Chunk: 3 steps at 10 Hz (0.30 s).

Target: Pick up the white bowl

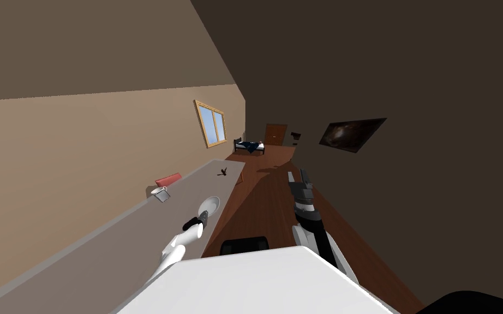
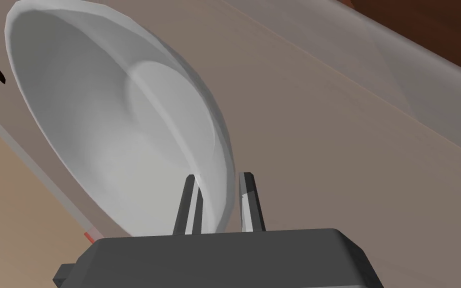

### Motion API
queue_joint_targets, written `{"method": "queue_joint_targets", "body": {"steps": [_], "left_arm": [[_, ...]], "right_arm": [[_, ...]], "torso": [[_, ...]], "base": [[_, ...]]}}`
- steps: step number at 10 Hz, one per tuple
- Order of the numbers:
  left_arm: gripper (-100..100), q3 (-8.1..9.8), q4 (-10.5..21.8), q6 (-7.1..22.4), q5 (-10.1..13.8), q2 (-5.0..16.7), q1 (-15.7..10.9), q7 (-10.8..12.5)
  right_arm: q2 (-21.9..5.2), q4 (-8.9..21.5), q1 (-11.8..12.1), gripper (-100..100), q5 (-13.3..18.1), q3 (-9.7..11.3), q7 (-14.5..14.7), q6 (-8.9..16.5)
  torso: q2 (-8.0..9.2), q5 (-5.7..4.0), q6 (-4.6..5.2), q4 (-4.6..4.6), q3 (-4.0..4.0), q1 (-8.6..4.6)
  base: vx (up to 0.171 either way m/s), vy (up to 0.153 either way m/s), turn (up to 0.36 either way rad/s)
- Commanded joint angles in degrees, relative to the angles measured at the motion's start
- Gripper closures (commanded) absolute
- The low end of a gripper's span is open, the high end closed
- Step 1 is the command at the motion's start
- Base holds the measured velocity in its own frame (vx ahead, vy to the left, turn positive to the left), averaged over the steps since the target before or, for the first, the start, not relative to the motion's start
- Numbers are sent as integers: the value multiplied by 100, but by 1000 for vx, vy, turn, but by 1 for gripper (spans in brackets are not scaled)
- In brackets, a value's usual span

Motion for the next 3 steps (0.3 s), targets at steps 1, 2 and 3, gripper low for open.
{"method": "queue_joint_targets", "body": {"steps": [1,2,3], "left_arm": [[100,31,-197,165,18,18,47,-27],[100,19,-112,91,9,8,29,-18],[0,21,-125,114,9,8,34,-22]], "right_arm": [[0,0,0,0,0,0,0,0],[0,0,0,0,0,0,0,0],[0,0,0,0,0,0,0,0]], "torso": [[0,0,0,0,0,0],[-1,-1,-1,1,0,1],[-10,0,-1,1,-4,7]], "base": [[-50,-36,2],[-19,-15,2],[0,0,0]]}}
